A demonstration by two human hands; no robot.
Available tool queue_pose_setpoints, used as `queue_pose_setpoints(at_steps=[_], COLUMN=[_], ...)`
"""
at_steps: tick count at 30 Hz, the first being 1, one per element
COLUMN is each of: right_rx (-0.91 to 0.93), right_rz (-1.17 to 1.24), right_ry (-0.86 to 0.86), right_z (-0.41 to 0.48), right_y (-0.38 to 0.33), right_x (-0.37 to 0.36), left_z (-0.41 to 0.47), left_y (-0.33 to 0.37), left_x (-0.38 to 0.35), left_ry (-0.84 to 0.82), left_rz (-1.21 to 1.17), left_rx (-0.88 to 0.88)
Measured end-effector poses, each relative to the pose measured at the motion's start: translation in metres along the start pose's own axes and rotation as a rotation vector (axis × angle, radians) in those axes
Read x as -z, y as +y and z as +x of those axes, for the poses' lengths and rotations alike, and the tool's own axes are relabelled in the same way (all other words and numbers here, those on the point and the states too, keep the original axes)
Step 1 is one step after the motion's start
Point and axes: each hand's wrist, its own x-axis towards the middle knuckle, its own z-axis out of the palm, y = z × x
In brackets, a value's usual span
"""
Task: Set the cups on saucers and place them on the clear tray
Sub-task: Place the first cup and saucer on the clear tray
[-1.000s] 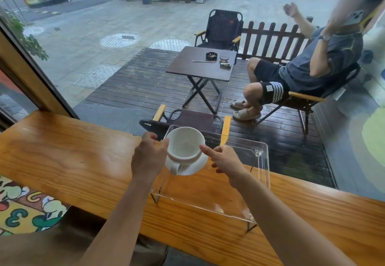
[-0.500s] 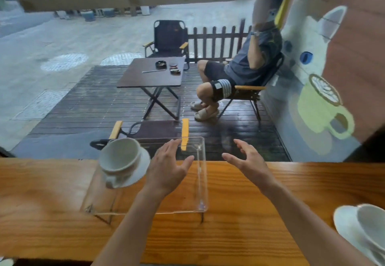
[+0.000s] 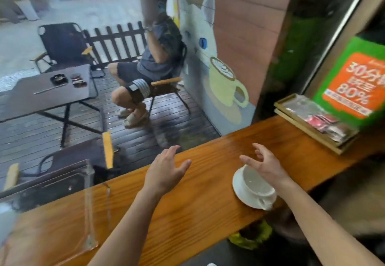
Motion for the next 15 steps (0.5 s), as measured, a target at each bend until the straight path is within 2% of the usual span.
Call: queue_pose_setpoints(at_steps=[8,15], right_rx=[-0.191,-0.321], right_rz=[0.038,0.156], right_ry=[0.098,0.024], right_z=[0.018,0.022], right_y=[0.081,0.126], right_x=[0.058,0.054], left_z=[0.030,0.036], left_y=[0.068,0.076], left_x=[-0.089,-0.150], left_ry=[-0.217,-0.368], left_rz=[0.020,0.003], left_rx=[-0.052,0.041])
